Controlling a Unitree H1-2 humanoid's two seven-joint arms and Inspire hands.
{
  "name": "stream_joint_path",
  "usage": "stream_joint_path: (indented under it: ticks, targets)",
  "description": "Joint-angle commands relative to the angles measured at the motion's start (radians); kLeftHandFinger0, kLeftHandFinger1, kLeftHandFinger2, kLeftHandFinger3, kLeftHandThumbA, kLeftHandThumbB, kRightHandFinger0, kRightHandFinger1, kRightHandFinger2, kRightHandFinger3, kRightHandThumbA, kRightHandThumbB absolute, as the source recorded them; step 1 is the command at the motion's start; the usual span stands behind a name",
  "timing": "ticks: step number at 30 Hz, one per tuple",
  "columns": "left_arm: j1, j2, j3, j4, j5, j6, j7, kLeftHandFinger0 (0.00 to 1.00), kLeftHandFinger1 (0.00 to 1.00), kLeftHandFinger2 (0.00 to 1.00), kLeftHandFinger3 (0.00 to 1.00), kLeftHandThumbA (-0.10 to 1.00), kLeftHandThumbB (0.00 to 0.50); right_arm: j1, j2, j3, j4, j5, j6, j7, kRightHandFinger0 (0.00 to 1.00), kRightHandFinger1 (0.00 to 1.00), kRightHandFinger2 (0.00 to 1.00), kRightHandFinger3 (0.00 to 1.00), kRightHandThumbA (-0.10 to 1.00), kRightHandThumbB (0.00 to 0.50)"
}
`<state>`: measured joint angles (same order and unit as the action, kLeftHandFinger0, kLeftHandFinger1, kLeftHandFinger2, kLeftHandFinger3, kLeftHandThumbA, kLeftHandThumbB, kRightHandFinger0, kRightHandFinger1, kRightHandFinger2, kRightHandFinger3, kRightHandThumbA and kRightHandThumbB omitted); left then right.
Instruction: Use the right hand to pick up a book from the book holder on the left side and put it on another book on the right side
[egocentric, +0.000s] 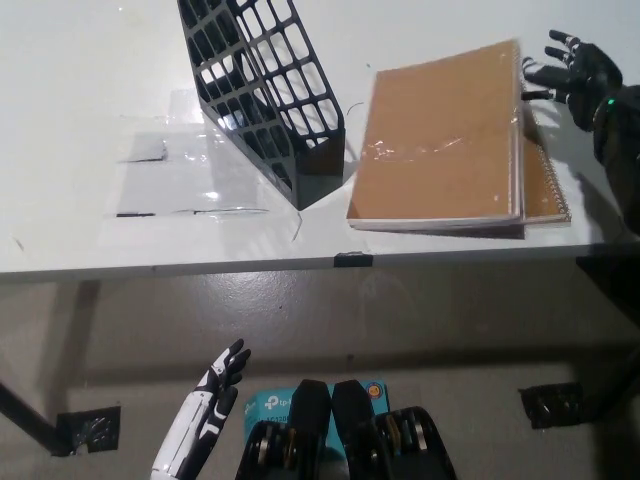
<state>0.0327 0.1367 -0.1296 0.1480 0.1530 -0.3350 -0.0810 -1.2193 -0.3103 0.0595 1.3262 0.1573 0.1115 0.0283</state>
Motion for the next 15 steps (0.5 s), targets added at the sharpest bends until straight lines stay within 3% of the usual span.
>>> stream_joint_path:
  ticks: [1, 7, 9, 13, 15]
  targets:
    - [0.003, 0.005, 0.005, -0.014, 0.003, -0.024, 0.004, 1.0, 1.0, 1.0, 1.0, 1.0, 0.288, -0.058, -0.061, 0.069, -0.02, -0.122, -0.14, -0.006, 1.0, 1.0, 1.0, 1.0, 0.23, 0.29]
    - [0.004, 0.004, 0.005, -0.021, 0.0, -0.016, 0.002, 1.0, 1.0, 1.0, 1.0, 1.0, 0.289, -0.051, -0.082, 0.117, -0.02, -0.169, -0.142, -0.017, 1.0, 1.0, 1.0, 1.0, 0.33, 0.298]
    - [0.005, 0.004, 0.006, -0.018, -0.001, -0.025, 0.003, 1.0, 1.0, 1.0, 1.0, 1.0, 0.279, -0.052, -0.089, 0.097, -0.027, -0.152, -0.145, -0.011, 1.0, 1.0, 1.0, 1.0, 0.31, 0.293]
    - [0.001, 0.006, 0.006, -0.01, 0.001, -0.033, 0.003, 1.0, 1.0, 1.0, 1.0, 1.0, 0.276, -0.054, -0.112, 0.062, -0.082, -0.144, -0.182, -0.033, 1.0, 1.0, 1.0, 1.0, 0.38, 0.338]
    - [-0.004, 0.006, 0.006, -0.008, -0.002, -0.036, 0.002, 1.0, 1.0, 1.0, 1.0, 1.0, 0.274, -0.031, -0.121, 0.026, -0.216, -0.128, -0.191, -0.037, 1.0, 1.0, 1.0, 1.0, 0.42, 0.298]
